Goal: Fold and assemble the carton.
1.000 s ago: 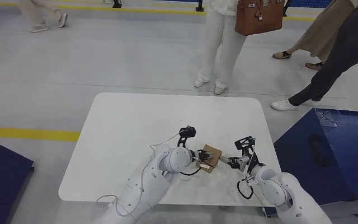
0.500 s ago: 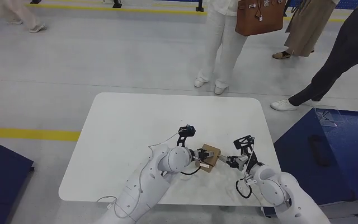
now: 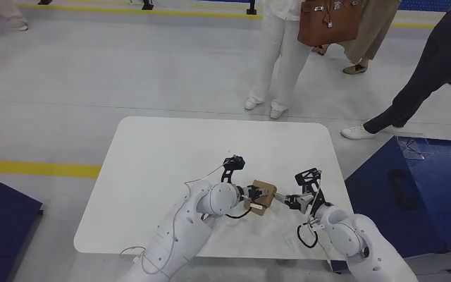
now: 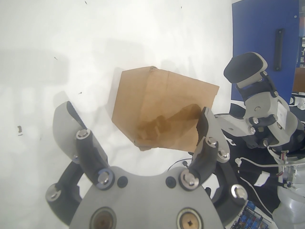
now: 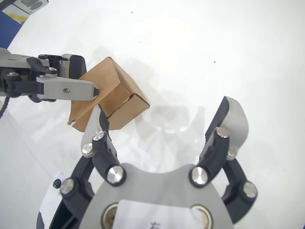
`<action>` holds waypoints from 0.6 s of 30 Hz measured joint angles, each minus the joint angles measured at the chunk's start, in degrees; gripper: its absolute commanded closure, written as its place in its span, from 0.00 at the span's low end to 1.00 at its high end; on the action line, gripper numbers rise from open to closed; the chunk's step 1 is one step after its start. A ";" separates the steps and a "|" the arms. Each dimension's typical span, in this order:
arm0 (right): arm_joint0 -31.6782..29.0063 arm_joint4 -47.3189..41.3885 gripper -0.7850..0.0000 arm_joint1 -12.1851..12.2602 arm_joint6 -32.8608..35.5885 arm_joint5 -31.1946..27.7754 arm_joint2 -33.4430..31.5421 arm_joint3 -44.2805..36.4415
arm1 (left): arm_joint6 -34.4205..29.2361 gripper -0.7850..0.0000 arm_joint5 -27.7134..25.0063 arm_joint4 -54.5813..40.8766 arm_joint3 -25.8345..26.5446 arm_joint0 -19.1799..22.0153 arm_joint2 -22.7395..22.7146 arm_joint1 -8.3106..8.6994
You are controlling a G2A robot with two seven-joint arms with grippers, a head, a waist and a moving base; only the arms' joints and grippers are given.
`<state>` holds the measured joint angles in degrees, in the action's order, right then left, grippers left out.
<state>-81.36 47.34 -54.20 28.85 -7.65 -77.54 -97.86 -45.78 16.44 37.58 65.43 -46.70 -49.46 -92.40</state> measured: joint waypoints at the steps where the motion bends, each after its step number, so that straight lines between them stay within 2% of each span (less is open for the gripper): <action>1: -0.25 0.33 0.00 0.04 0.07 -0.05 -0.33 -0.13 | -0.04 0.00 0.11 0.11 0.05 0.01 -0.21 0.06; 18: 1.43 3.69 0.00 -1.18 -1.02 3.28 2.65 -0.28 | -1.56 0.00 0.80 1.14 1.15 -0.48 -2.07 0.73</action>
<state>-79.93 51.03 -55.38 27.83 -4.37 -74.89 -98.14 -47.34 17.24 38.71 66.59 -47.18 -51.53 -91.67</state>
